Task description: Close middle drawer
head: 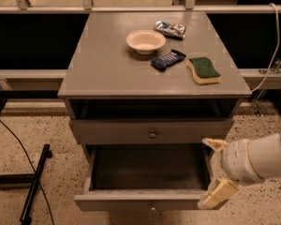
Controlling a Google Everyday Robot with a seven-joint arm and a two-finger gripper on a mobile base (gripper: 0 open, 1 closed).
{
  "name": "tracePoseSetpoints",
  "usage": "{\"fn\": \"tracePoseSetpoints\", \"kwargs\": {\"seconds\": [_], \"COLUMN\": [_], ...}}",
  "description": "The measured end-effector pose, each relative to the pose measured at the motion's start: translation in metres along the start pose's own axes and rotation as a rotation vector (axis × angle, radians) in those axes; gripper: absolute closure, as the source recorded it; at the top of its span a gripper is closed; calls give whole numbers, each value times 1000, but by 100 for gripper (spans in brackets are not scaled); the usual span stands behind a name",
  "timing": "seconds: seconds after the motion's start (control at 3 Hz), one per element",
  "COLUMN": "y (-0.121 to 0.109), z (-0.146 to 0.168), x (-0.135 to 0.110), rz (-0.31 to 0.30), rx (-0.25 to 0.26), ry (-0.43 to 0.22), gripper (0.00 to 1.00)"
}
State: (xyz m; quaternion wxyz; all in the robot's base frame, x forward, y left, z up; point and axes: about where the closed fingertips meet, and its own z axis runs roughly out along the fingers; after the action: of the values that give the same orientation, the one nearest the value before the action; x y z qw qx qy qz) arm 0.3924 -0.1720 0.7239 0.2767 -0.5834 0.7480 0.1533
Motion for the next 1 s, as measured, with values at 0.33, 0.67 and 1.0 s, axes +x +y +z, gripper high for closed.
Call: {"fn": "tracePoseSetpoints", "kwargs": {"seconds": [0.33,0.67,1.0], "y": [-8,-2,-14], "z": [32,45,66], "x": [18,33,48], "rz": [30,12,-15], "rx": [69,54,45], "ry": [-285,-293,-254], "gripper": [0,0,0]}}
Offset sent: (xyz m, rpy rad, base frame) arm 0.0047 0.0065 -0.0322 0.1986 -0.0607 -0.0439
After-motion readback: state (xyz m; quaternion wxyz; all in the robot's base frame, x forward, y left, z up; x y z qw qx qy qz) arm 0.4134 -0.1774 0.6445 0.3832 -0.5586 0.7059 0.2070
